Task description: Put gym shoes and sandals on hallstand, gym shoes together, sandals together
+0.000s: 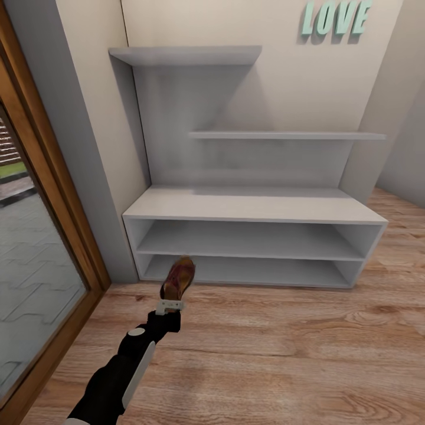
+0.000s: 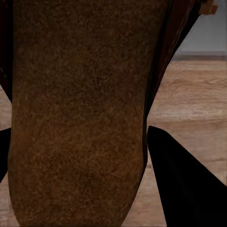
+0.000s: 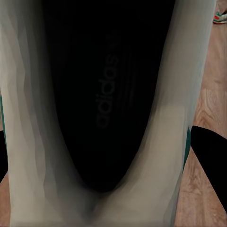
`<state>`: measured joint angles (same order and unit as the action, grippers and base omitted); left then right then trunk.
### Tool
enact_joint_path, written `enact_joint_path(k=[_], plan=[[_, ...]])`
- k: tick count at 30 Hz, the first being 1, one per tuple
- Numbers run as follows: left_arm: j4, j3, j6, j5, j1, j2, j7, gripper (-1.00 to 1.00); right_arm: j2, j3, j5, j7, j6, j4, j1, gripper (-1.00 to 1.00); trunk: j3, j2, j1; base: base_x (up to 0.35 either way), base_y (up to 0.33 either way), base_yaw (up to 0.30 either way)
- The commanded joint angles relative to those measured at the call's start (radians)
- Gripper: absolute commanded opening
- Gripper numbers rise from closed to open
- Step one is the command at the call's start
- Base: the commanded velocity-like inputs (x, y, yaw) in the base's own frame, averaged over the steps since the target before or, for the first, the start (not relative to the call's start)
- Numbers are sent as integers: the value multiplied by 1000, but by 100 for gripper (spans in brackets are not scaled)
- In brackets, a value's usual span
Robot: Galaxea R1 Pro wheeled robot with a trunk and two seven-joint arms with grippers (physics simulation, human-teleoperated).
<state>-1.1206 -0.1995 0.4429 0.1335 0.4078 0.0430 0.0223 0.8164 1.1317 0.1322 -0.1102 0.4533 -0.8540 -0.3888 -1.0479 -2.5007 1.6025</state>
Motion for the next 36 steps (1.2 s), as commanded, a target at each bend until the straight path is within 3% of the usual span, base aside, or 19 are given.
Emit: enact_joint_path(k=[1,4,6,8,12,15,18,28,36], plan=[[7,0,5,11,1,0,17,-100,0,-1,8,-7,4,-1,-1,-100,-1,0,0,0,0,0],[37,0,5,13,2,2,85,-100,-1,-2,-12,-8,4,-1,-1,-100,-1,0,0,0,0,0],[57,-1,5,14,3,3,133,-100,-3,-2,-55,-8,4,-2,-1,-100,-1,0,0,0,0,0],[62,-2,5,14,3,4,155,-100,-4,-3,-101,-8,4,-2,-1,-100,-1,0,0,0,0,0],[62,-6,6,15,3,7,165,-100,-6,-4,-148,-8,4,-2,-1,-100,-1,0,0,0,0,0],[62,-6,6,15,4,27,165,-100,-6,-4,-153,-8,4,-2,-1,-100,-1,0,0,0,0,0],[62,-6,7,15,5,32,165,-100,-6,-4,-153,-8,4,-2,-1,-100,-1,0,0,0,0,0],[62,-6,12,17,8,60,165,-100,-6,-4,-153,-8,4,-2,-1,-100,-49,-3,4,0,0,0],[57,-6,86,15,11,69,165,-100,-6,-4,-154,-8,4,-2,-1,-100,-93,-5,8,0,0,0]])
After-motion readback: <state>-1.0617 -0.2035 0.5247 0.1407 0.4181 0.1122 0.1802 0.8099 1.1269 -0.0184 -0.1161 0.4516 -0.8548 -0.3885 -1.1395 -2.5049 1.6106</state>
